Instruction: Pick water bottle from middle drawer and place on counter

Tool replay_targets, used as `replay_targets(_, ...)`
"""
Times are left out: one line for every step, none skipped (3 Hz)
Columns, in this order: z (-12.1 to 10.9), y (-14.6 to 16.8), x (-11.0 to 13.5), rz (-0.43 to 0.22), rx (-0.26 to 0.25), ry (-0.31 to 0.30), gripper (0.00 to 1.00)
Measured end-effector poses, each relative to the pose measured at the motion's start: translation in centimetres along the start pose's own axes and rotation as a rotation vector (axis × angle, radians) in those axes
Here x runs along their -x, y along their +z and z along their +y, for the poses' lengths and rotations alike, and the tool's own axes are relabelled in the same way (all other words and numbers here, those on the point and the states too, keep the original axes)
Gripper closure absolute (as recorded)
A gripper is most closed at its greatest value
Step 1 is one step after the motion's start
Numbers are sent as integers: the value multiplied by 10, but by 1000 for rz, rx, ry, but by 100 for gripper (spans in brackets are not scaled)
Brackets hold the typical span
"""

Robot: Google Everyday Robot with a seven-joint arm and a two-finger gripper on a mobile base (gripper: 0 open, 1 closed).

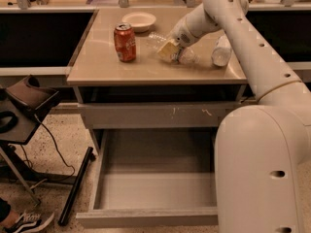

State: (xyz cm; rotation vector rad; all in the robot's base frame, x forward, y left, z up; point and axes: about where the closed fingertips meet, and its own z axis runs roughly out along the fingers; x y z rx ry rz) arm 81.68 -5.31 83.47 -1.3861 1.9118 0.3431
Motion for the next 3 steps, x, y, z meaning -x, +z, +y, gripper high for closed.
replay_targets(0, 0, 0, 0, 0, 0, 34)
replay_targets(0, 0, 0, 0, 0, 0, 11)
replay_targets(0, 0, 0, 0, 0, 0, 0)
